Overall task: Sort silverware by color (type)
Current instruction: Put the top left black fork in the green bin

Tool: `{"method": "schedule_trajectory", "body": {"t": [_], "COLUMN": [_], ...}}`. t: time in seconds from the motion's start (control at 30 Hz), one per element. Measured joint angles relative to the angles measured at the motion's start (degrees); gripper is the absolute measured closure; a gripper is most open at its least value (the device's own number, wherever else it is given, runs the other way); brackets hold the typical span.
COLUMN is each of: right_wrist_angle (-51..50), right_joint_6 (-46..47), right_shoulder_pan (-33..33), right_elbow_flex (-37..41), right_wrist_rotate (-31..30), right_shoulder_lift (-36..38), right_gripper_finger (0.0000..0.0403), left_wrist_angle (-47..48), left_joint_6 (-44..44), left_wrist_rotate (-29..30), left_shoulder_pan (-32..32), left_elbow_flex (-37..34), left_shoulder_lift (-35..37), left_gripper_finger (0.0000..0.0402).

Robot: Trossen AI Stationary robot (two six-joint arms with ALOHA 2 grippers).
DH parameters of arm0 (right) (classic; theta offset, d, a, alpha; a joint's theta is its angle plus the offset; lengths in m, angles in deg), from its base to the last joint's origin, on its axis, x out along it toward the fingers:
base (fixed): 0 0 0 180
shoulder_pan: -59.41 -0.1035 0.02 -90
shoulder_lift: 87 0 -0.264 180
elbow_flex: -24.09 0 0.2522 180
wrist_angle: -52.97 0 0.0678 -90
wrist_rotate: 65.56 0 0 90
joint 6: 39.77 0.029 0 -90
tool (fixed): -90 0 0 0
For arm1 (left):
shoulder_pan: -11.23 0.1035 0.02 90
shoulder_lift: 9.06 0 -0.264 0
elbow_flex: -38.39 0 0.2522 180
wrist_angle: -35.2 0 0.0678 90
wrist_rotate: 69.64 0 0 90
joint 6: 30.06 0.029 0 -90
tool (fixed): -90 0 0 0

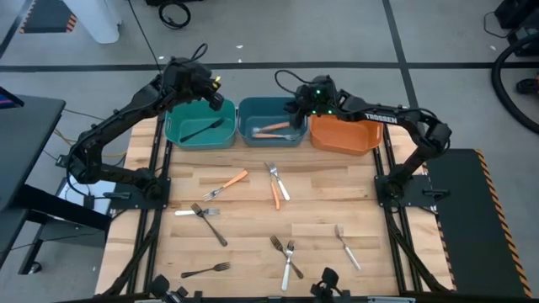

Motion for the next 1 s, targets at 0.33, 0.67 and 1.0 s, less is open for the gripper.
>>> {"method": "schedule_trajectory", "body": {"t": [0.33, 0.67, 1.0], "right_wrist_angle": [1.74, 1.14, -2.96], "right_joint_6": [-0.30, 0.11, 2.73], "right_shoulder_pan": [-1.92, -4.58, -6.99], "right_elbow_flex": [0.04, 0.04, 0.04], "right_wrist_rotate": [-0.08, -0.52, -6.03], "right_shoulder_lift": [12.55, 22.92, 26.36], "right_gripper_finger": [0.0293, 0.0293, 0.0292], "left_wrist_angle": [17.24, 30.33, 39.02], "left_joint_6": [6.75, 22.45, 21.94], "left_wrist_rotate": [-13.01, -14.85, -15.45], "left_shoulder_pan": [-7.50, -19.38, -33.03], "left_elbow_flex": [0.00, 0.00, 0.00], "left_shoulder_lift": [0.02, 0.02, -0.35], "left_gripper_finger": [0.0292, 0.0292, 0.0284]}}
